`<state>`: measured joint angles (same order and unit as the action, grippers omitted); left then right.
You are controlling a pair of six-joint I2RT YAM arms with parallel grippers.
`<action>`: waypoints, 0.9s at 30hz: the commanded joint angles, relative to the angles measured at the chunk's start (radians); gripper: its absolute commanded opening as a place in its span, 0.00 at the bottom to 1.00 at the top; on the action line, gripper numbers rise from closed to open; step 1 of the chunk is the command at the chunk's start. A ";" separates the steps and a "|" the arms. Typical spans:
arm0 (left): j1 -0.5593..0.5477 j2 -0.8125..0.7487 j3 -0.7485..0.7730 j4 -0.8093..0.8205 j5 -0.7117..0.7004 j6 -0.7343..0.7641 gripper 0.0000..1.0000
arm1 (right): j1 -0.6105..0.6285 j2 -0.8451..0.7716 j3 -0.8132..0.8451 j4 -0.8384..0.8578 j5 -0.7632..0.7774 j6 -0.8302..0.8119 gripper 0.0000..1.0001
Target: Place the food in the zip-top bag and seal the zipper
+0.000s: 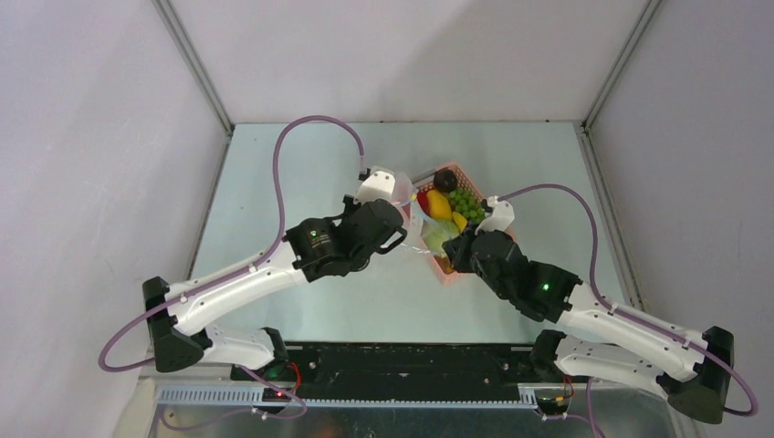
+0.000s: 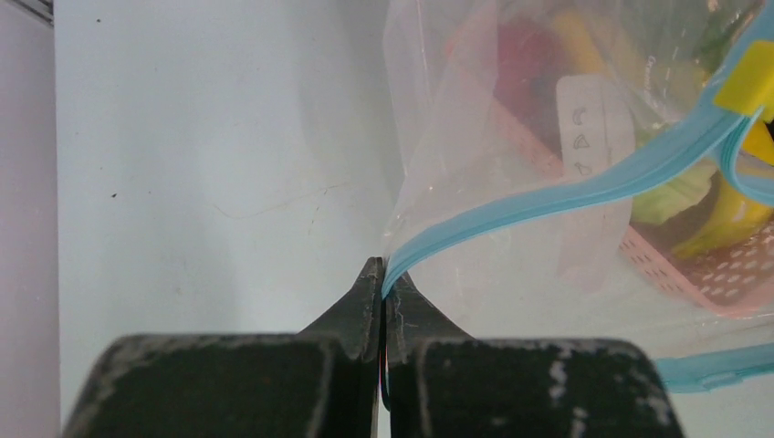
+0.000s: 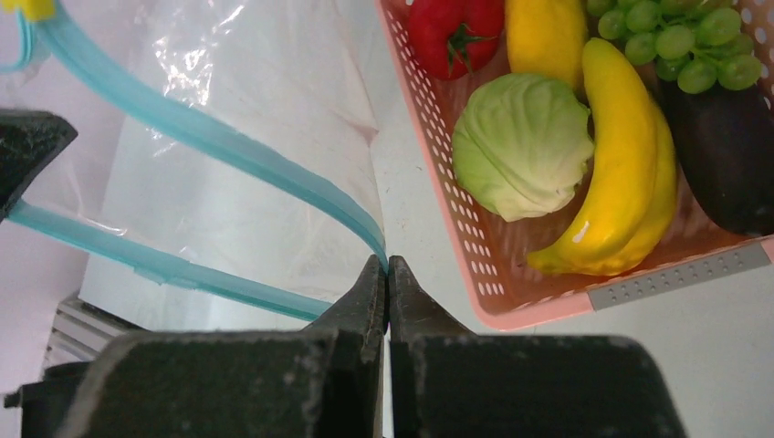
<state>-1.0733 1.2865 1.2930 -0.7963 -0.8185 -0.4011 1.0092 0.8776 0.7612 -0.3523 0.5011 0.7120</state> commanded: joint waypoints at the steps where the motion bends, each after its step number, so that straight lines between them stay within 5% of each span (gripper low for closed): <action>1: 0.012 -0.028 0.056 -0.108 -0.204 -0.027 0.00 | -0.046 0.013 0.023 -0.192 0.125 0.080 0.00; 8: 0.045 -0.042 0.050 -0.141 -0.186 -0.079 0.00 | -0.085 0.017 0.021 -0.206 0.111 0.117 0.00; 15: 0.046 -0.141 -0.046 0.065 0.057 0.052 0.00 | -0.083 0.047 -0.009 0.115 -0.175 -0.097 0.02; 18: 0.041 -0.204 -0.113 0.178 0.217 0.107 0.00 | -0.082 0.080 -0.009 0.254 -0.295 -0.160 0.14; 21: 0.028 -0.246 -0.159 0.244 0.318 0.149 0.00 | -0.083 0.107 0.014 0.321 -0.343 -0.189 0.44; 27: 0.008 -0.265 -0.193 0.283 0.368 0.172 0.00 | -0.084 0.184 0.112 0.338 -0.344 -0.245 0.60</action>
<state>-1.0500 1.0260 1.1065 -0.5938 -0.5163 -0.2836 0.9298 1.0294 0.7811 -0.1043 0.1806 0.5392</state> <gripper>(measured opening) 0.009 0.584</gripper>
